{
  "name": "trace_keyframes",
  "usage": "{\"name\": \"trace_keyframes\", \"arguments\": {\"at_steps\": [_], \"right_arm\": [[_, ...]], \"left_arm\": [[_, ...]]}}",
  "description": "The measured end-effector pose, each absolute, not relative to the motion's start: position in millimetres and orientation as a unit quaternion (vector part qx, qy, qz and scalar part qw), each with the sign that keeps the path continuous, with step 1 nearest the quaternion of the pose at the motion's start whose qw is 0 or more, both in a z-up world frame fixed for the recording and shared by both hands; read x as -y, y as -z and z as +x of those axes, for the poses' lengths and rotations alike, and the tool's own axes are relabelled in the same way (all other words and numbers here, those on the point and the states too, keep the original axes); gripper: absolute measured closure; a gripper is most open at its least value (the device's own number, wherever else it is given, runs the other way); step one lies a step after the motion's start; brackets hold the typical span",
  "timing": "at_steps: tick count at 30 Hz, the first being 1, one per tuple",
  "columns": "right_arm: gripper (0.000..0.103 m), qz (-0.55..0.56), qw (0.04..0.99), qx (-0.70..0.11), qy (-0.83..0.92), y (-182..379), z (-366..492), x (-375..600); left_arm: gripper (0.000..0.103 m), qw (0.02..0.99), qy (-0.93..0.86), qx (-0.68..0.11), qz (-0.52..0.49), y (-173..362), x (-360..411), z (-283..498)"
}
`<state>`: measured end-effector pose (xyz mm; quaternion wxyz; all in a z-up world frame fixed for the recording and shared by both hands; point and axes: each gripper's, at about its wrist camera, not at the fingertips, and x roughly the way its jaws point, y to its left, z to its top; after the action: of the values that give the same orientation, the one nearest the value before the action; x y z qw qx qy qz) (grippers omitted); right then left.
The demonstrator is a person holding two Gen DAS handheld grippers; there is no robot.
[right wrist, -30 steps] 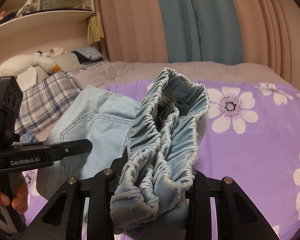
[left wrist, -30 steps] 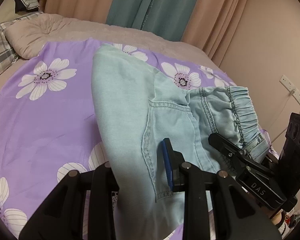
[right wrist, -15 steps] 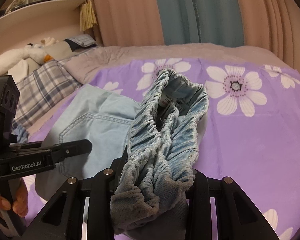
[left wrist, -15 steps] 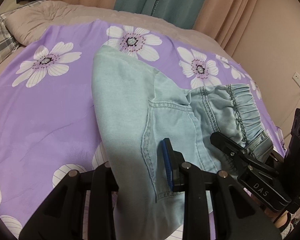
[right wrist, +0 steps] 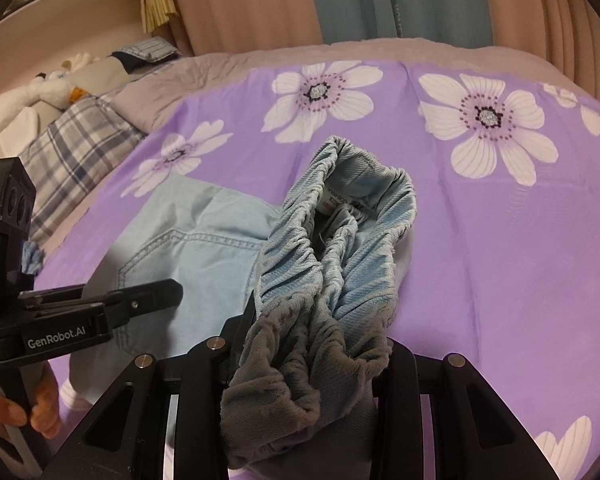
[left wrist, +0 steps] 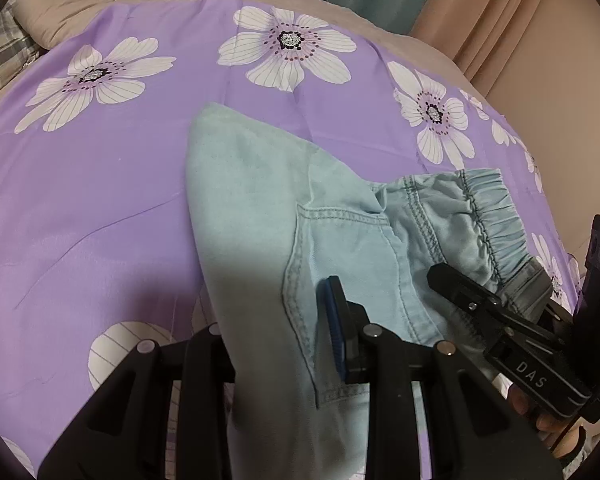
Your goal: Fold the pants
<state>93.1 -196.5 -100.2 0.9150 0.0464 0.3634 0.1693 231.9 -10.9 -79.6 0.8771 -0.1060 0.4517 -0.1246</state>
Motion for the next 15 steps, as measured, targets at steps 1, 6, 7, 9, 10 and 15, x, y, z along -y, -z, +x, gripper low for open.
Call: {"name": "trace_keyframes", "arguments": {"at_steps": [1,6,7,9,10,15], "right_arm": [[0.067,0.048,0.915,-0.364,-0.170,99.9,93.4,197.1],[0.067,0.051,0.912,-0.370,-0.168,101.8,96.2,198.9],[0.067,0.052,0.912,-0.371,-0.167,102.2,97.3,199.1],[0.067,0.058,0.910,-0.376,-0.163,103.9,98.7,200.8],[0.067,0.061,0.909,-0.379,-0.161,104.5,99.6,201.7],[0.064,0.078,0.906,-0.386,-0.156,107.6,100.5,205.4]], "left_arm": [[0.076,0.877,0.124,-0.452,-0.105,80.0,11.0,232.4],[0.072,0.878,0.114,-0.455,-0.095,82.4,10.8,234.2],[0.072,0.878,0.111,-0.456,-0.093,83.0,10.6,234.7],[0.071,0.878,0.104,-0.458,-0.089,84.3,9.6,235.0],[0.070,0.879,0.102,-0.458,-0.087,85.1,9.5,235.1],[0.066,0.878,0.088,-0.464,-0.080,88.6,9.7,235.5]]}}
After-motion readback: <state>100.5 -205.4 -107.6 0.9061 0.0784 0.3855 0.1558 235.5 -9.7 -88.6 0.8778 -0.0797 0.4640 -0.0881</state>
